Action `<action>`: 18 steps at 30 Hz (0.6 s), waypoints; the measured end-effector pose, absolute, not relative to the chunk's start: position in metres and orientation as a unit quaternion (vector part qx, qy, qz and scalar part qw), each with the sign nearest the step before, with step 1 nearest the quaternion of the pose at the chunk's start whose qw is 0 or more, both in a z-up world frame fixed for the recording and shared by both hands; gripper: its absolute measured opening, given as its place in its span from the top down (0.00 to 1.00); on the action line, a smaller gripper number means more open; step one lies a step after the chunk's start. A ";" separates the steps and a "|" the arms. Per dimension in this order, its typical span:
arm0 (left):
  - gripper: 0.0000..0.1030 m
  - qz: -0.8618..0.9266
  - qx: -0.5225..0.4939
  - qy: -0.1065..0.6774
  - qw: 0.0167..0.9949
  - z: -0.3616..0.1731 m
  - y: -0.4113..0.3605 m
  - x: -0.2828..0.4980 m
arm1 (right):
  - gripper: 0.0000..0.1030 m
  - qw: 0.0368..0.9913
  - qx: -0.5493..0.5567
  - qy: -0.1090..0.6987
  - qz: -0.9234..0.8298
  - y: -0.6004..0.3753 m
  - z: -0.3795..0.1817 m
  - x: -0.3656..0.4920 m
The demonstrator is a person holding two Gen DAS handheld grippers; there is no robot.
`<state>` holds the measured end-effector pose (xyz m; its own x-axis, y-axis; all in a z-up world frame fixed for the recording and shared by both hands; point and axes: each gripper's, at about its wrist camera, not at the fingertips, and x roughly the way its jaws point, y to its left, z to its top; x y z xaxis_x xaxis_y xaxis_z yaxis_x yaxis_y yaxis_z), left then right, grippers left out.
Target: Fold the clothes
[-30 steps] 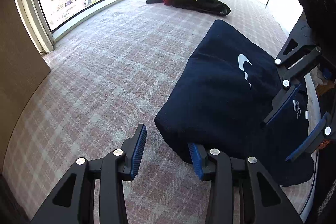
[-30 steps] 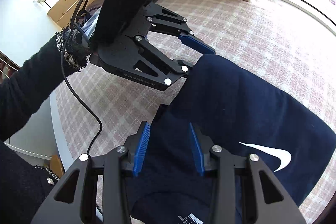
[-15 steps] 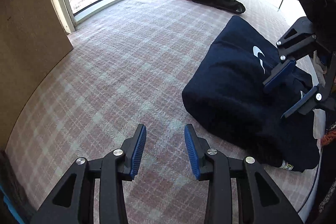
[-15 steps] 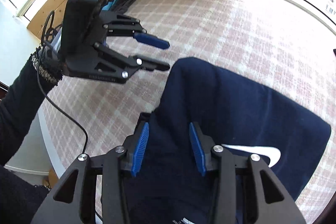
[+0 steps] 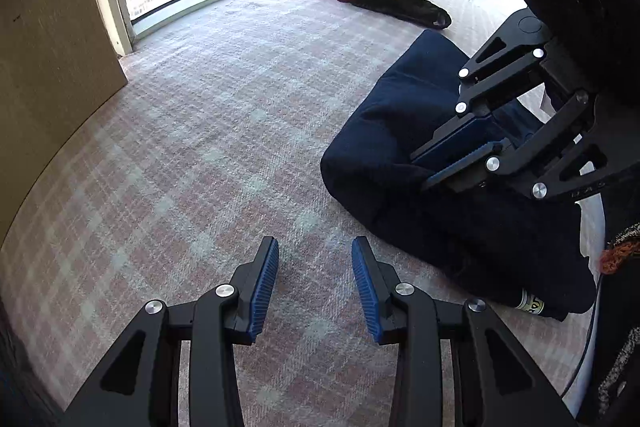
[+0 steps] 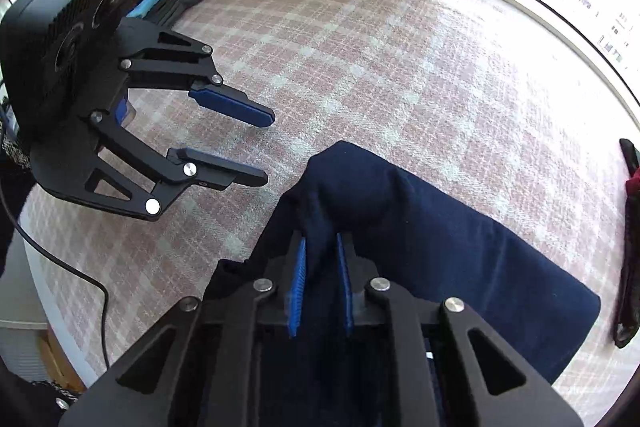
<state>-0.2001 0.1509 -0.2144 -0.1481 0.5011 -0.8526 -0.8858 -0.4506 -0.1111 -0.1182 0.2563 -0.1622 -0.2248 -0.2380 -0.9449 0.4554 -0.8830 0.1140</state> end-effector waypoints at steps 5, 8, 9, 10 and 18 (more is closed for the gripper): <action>0.64 0.717 -0.444 0.216 0.492 -0.215 0.161 -0.195 | 0.82 0.210 0.581 0.113 -0.779 0.253 -0.154 -0.115; 0.64 0.718 -0.442 0.215 0.493 -0.213 0.161 -0.195 | 0.77 0.202 0.565 0.149 -0.786 0.241 -0.154 -0.115; 0.64 0.718 -0.441 0.215 0.493 -0.213 0.161 -0.195 | 0.77 0.200 0.567 0.151 -0.785 0.241 -0.156 -0.117; 0.64 0.718 -0.440 0.215 0.494 -0.213 0.160 -0.195 | 0.77 0.202 0.569 0.150 -0.783 0.243 -0.156 -0.117; 0.64 0.716 -0.429 0.223 0.504 -0.215 0.169 -0.191 | 0.94 0.240 0.577 0.058 -0.778 0.286 -0.129 -0.120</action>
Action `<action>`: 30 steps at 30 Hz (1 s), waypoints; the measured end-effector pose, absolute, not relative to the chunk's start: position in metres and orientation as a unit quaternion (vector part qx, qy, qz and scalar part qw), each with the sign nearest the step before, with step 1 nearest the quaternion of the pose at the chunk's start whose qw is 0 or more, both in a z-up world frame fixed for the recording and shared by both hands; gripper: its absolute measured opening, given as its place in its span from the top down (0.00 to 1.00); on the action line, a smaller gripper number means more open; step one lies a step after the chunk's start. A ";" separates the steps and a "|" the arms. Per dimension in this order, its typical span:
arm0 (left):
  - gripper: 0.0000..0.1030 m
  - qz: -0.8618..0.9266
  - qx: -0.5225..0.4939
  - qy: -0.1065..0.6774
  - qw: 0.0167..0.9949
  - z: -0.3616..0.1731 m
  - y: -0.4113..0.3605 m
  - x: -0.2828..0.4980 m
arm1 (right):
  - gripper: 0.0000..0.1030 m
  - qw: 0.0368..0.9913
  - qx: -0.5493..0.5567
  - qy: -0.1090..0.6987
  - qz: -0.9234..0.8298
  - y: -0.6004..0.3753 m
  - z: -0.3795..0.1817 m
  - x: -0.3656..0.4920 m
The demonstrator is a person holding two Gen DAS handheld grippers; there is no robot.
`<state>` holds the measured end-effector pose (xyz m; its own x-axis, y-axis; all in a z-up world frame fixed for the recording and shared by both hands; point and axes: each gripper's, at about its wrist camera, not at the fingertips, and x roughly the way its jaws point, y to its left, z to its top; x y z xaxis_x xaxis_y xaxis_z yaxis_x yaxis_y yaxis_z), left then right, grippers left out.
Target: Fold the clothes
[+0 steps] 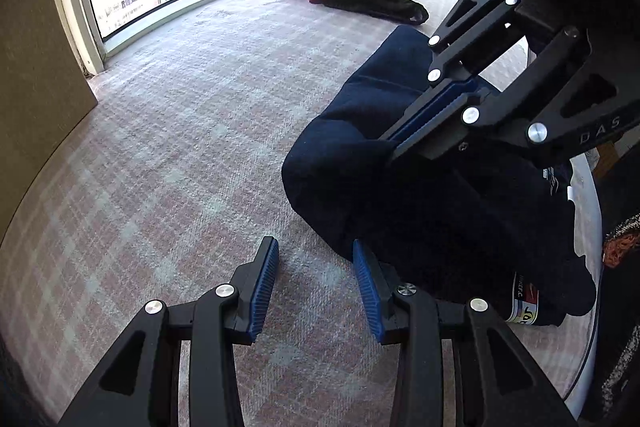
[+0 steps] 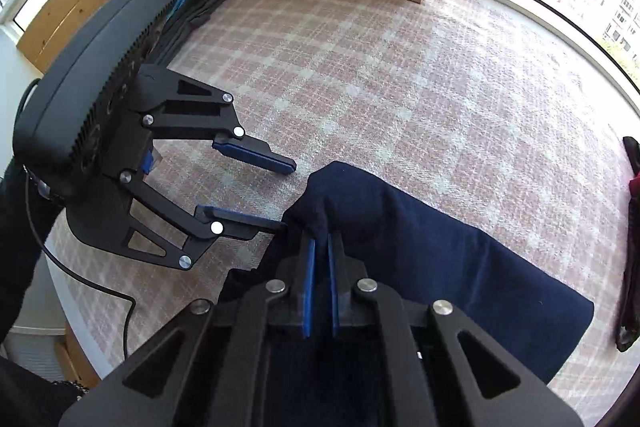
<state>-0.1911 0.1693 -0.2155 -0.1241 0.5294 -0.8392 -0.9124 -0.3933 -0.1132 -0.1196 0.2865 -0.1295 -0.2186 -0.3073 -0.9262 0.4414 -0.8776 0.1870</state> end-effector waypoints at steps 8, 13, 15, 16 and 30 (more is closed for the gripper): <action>0.64 0.720 -0.419 0.191 0.519 -0.208 0.183 -0.196 | 0.94 0.245 0.566 -0.009 -0.787 0.290 -0.113 -0.131; 0.58 0.738 -0.440 0.176 0.480 -0.217 0.183 -0.217 | 0.94 0.253 0.562 -0.019 -0.787 0.292 -0.108 -0.129; 0.57 0.741 -0.445 0.167 0.475 -0.216 0.181 -0.217 | 0.94 0.253 0.563 -0.020 -0.786 0.291 -0.110 -0.130; 0.57 0.742 -0.447 0.161 0.473 -0.216 0.179 -0.218 | 0.94 0.256 0.565 -0.020 -0.784 0.290 -0.111 -0.130; 0.42 0.746 -0.472 0.135 0.450 -0.213 0.157 -0.229 | 0.94 0.265 0.566 -0.015 -0.781 0.281 -0.119 -0.137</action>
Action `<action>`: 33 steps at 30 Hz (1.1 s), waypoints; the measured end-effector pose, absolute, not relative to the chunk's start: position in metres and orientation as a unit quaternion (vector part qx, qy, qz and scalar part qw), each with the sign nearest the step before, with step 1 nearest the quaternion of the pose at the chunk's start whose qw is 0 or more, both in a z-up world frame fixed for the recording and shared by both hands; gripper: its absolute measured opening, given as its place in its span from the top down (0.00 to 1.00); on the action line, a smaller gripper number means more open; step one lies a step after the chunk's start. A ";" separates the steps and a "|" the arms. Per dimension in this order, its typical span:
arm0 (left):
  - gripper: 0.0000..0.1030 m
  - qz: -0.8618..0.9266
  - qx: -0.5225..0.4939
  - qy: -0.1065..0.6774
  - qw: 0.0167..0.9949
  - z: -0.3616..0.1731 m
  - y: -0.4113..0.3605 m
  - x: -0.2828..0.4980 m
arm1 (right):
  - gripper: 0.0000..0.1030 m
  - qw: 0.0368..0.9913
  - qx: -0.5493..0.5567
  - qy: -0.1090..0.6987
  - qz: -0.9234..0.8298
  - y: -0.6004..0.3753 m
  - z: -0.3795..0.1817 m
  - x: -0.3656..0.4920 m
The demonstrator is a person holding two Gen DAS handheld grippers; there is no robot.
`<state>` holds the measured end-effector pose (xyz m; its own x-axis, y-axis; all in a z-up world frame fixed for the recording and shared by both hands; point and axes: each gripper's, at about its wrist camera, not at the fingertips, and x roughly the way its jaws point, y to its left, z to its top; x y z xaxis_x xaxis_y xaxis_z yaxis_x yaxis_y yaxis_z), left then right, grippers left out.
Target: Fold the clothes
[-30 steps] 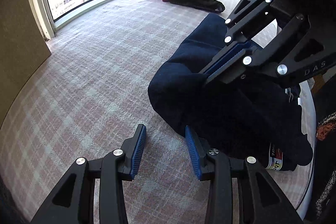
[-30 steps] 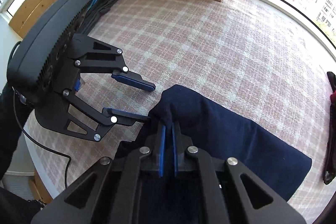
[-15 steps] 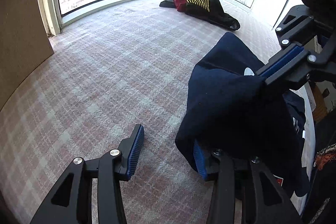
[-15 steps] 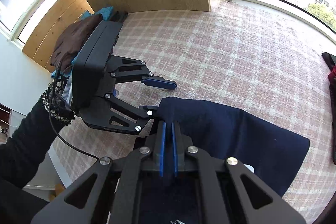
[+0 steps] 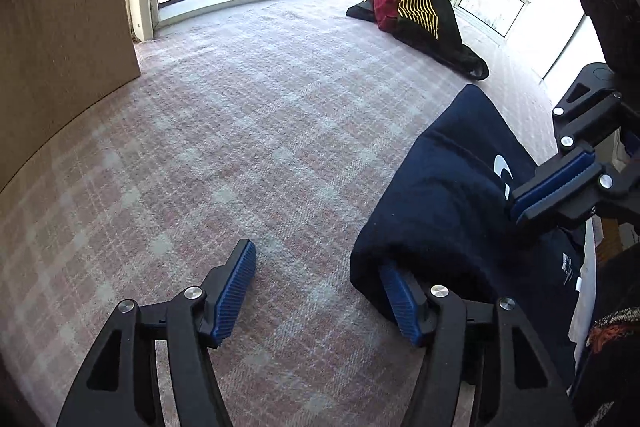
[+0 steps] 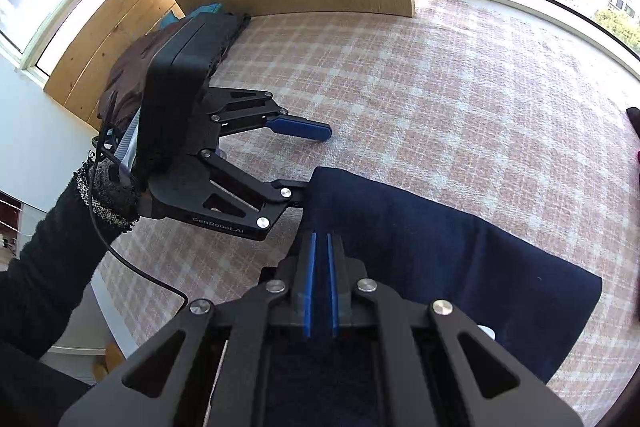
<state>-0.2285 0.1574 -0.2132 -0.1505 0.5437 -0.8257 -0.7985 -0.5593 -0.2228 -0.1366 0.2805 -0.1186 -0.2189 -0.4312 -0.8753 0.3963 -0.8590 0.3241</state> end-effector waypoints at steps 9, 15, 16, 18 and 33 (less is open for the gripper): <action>0.42 0.736 -0.459 0.129 0.481 -0.199 0.144 -0.229 | 0.94 0.268 0.594 -0.020 -0.759 0.274 -0.150 -0.138; 0.47 0.770 -0.475 0.120 0.409 -0.212 0.141 -0.265 | 0.94 0.264 0.622 -0.027 -0.737 0.279 -0.183 -0.134; 0.47 0.774 -0.478 0.119 0.398 -0.213 0.139 -0.269 | 0.94 0.265 0.622 -0.033 -0.736 0.281 -0.185 -0.134; 0.47 0.778 -0.475 0.121 0.393 -0.202 0.130 -0.264 | 0.94 0.271 0.611 -0.052 -0.742 0.288 -0.178 -0.132; 0.40 0.757 -0.478 0.179 0.408 -0.208 0.181 -0.210 | 0.67 0.193 0.545 -0.095 -0.811 0.430 -0.172 -0.170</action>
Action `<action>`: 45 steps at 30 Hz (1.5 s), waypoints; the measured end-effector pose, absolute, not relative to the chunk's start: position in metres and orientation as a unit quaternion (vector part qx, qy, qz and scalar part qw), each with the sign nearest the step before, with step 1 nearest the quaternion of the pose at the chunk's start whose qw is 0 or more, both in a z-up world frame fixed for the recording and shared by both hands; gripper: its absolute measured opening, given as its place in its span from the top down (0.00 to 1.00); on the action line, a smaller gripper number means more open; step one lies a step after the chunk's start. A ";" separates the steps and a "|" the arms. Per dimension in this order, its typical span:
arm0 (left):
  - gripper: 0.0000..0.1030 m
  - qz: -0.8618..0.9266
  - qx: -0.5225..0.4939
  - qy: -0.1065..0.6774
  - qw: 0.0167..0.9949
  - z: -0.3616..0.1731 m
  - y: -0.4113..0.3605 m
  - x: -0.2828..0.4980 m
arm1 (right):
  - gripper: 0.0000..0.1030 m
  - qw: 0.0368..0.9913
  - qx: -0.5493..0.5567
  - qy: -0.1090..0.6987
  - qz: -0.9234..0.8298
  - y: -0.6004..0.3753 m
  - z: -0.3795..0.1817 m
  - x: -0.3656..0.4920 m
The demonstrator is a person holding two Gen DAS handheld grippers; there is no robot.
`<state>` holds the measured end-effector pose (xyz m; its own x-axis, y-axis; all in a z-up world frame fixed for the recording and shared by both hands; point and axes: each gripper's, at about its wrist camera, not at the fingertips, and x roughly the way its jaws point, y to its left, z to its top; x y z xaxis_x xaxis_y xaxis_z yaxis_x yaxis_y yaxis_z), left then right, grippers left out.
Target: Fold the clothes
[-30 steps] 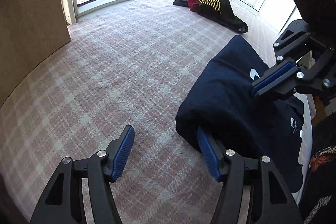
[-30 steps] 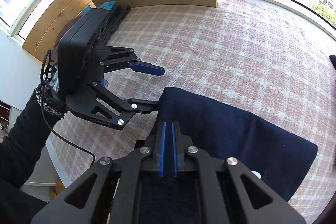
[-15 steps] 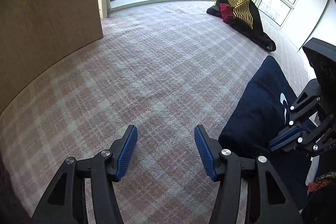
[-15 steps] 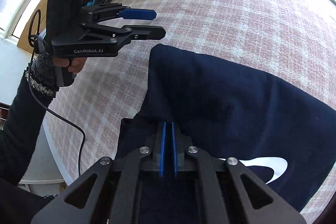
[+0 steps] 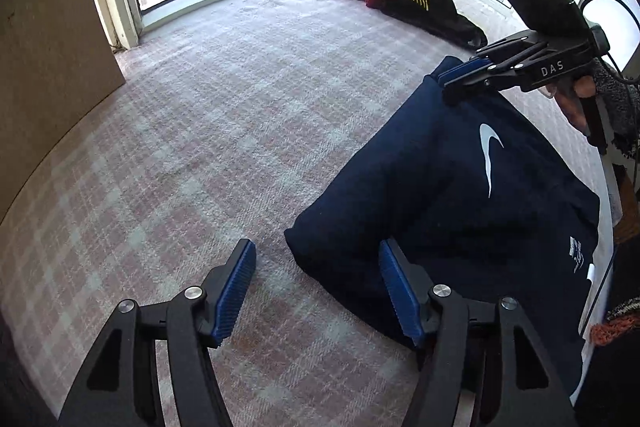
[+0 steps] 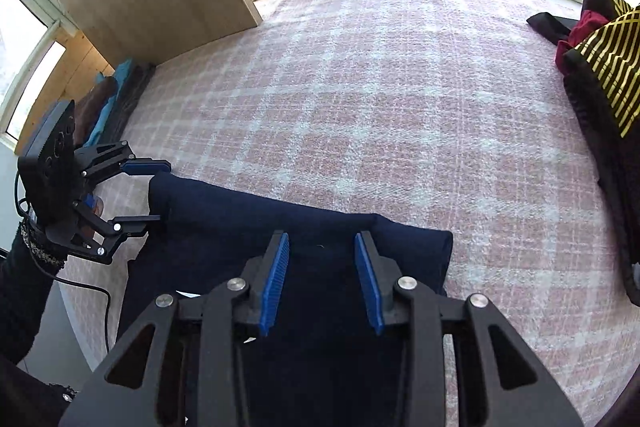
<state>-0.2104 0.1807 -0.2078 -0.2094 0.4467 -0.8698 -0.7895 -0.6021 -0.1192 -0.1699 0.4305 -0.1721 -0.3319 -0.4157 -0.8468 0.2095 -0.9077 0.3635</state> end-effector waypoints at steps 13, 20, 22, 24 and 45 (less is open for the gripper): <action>0.42 0.740 -0.498 0.169 0.419 -0.201 0.201 -0.186 | 0.61 0.234 0.520 -0.192 -0.799 0.486 -0.179 -0.172; 0.43 0.770 -0.526 0.114 0.343 -0.191 0.167 -0.179 | 0.52 0.209 0.494 -0.212 -0.817 0.522 -0.151 -0.143; 0.43 0.779 -0.522 0.088 0.335 -0.177 0.157 -0.159 | 0.49 0.194 0.493 -0.219 -0.819 0.523 -0.148 -0.120; 0.42 0.785 -0.518 0.069 0.331 -0.166 0.156 -0.134 | 0.49 0.184 0.495 -0.219 -0.820 0.519 -0.147 -0.097; 0.37 0.812 -0.548 -0.074 0.186 -0.186 0.173 -0.047 | 0.14 0.157 0.511 0.029 -0.845 0.432 -0.158 -0.037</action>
